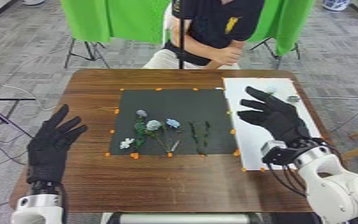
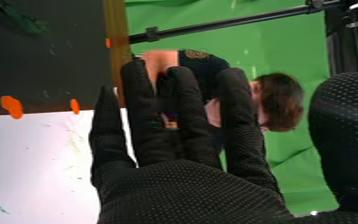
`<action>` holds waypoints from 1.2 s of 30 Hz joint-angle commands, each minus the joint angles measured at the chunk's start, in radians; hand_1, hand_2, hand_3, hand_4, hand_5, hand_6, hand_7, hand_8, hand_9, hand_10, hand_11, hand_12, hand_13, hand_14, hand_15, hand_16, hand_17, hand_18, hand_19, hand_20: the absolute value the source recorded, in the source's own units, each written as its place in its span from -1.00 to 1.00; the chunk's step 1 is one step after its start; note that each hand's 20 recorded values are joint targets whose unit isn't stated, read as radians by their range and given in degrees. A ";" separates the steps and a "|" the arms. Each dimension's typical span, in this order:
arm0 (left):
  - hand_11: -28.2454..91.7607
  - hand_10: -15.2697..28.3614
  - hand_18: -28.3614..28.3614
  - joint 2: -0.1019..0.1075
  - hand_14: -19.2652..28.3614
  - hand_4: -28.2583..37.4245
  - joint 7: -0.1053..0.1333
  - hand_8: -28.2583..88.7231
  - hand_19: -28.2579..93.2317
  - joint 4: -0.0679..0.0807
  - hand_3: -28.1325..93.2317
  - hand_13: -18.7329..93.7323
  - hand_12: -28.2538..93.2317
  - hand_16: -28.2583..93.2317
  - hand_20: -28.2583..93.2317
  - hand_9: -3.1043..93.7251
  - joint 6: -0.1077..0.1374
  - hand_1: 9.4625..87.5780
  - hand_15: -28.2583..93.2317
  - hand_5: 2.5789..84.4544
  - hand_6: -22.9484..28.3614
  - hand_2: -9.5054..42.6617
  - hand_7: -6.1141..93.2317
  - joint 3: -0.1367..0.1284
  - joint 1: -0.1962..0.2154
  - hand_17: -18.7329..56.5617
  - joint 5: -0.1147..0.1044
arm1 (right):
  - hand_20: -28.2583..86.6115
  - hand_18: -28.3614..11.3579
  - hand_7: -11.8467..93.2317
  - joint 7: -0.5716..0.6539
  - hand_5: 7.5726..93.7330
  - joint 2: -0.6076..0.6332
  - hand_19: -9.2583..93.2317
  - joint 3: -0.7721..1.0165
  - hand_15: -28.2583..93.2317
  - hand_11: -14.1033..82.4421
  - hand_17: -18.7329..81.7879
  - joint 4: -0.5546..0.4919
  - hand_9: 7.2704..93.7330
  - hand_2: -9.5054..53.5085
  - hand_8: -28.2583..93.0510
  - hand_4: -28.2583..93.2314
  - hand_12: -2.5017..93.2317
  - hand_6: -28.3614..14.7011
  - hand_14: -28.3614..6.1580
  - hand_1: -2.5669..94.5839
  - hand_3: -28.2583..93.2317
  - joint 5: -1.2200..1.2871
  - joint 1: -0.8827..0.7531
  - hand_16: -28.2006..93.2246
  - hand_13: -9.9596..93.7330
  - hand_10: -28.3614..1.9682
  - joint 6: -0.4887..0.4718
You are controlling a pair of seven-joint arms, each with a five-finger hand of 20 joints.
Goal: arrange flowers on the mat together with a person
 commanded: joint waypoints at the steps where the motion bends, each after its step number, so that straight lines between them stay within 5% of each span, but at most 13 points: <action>1: -0.17 0.50 0.83 0.002 0.90 -1.00 0.021 -0.67 0.23 0.009 0.68 -0.17 -0.37 -0.64 -0.26 -0.17 0.012 -0.92 0.22 -0.19 0.05 -0.24 -0.65 0.011 0.010 -0.75 -0.024 | -0.11 -0.70 -0.51 0.023 -0.19 0.051 0.13 -0.002 -0.05 -0.53 -0.59 0.002 -0.12 -0.60 -0.73 -0.99 -0.62 0.46 -0.46 -0.57 0.80 -0.113 0.055 -0.21 -0.10 -0.05 0.050; 16: -0.16 0.50 0.83 0.015 0.90 -1.00 0.043 -0.67 0.23 0.006 0.68 -0.17 -0.37 -0.64 -0.26 -0.17 0.027 -0.92 0.22 -0.19 0.05 -0.25 -0.64 0.024 0.005 -0.75 -0.032 | -0.02 -0.74 -0.45 0.182 -0.09 0.303 0.38 -0.175 0.32 -0.21 -0.45 0.164 0.02 -0.72 -0.74 -0.95 -0.60 0.38 -0.31 -0.48 0.81 -0.492 0.399 -0.31 0.06 -0.19 0.281; 27: -0.16 0.50 0.83 0.020 0.90 -1.00 0.042 -0.68 0.24 0.007 0.68 -0.17 -0.37 -0.64 -0.26 -0.17 0.024 -0.91 0.22 -0.19 0.06 -0.26 -0.64 0.033 -0.011 -0.75 -0.028 | -0.01 -0.76 -0.44 0.342 -0.10 0.402 0.40 -0.427 0.38 -0.17 -0.44 0.412 0.01 -0.78 -0.74 -0.94 -0.60 0.39 -0.29 -0.45 0.81 -0.803 0.709 -0.34 0.07 -0.15 0.221; 36: -0.16 0.50 0.83 0.012 0.90 -1.00 0.031 -0.68 0.24 0.006 0.69 -0.17 -0.37 -0.64 -0.26 -0.17 0.020 -0.91 0.22 -0.20 0.06 -0.26 -0.64 0.025 -0.019 -0.75 -0.022 | -0.02 -0.80 -0.41 0.435 -0.10 0.373 0.40 -0.499 0.36 -0.20 -0.42 0.534 -0.03 -0.87 -0.75 -0.94 -0.61 0.42 -0.22 -0.39 0.82 -1.068 0.771 -0.36 0.06 -0.09 0.057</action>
